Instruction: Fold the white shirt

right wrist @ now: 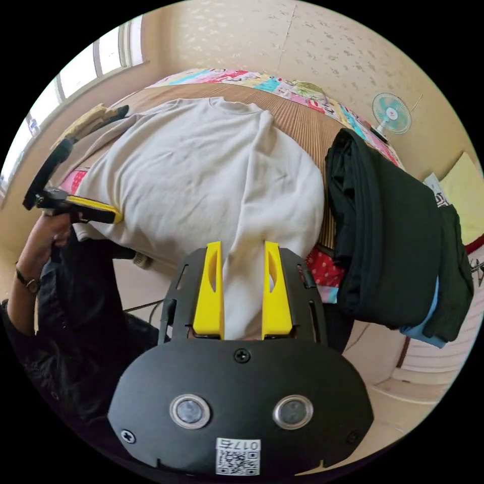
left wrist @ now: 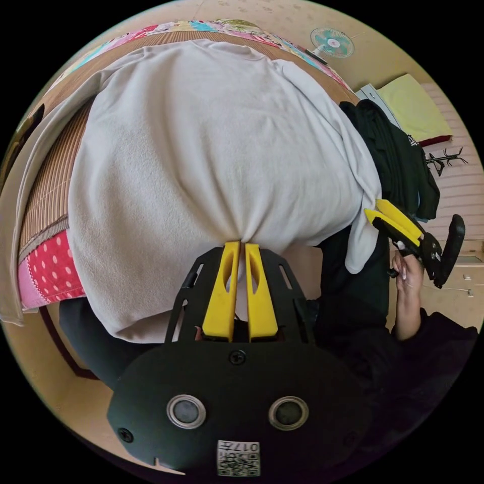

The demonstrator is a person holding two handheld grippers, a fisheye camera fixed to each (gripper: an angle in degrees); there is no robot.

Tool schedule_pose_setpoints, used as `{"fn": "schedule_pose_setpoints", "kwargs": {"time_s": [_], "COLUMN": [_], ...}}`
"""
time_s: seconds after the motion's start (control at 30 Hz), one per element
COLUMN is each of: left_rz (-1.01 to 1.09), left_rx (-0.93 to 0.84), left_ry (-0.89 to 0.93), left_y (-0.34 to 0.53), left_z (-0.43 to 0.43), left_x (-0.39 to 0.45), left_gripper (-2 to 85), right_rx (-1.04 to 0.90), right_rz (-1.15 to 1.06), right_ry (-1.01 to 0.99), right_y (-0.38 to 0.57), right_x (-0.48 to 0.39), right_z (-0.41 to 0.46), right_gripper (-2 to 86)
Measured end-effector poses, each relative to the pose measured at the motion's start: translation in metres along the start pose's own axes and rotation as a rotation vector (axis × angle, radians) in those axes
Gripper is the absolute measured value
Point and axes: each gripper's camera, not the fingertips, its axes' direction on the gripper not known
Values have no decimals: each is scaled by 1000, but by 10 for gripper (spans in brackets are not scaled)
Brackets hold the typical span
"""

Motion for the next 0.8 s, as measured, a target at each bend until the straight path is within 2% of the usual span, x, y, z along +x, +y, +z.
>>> {"fn": "schedule_pose_setpoints", "kwargs": {"time_s": [0.03,0.1,0.17,0.23,0.33,0.37,0.4,0.43,0.53,0.7,0.8], "left_rz": [-6,-17,-30,-50,-63,-63,-64,-68,-57,-78,-51], "left_rx": [16,42,60,67,71,73,78,84,93,136,190], "left_ry": [7,18,27,36,71,78,97,119,195,326,297], "left_y": [3,7,9,10,12,13,16,19,31,62,68], "left_z": [1,4,8,10,12,12,13,13,5,-23,-56], "left_x": [0,-1,-2,-4,-6,-6,-7,-8,-10,-20,-16], "left_gripper": [2,0,-1,0,4,5,8,12,31,102,126], "right_rx": [-43,-125,-115,-11,248,287,333,295,73,-8,-42], "right_rz": [0,-4,35,49,42,45,31,16,-12,5,38], "right_ry": [36,9,-152,-464,-793,-829,-857,-853,-860,-841,-821], "right_y": [-9,-24,-41,-71,-105,-112,-126,-142,-167,-139,-122], "right_x": [1,7,23,48,79,84,88,88,82,90,111], "right_z": [7,11,-7,-50,-103,-108,-112,-105,-70,-38,-26], "right_gripper": [40,34,32,32,39,43,49,61,80,80,81]}}
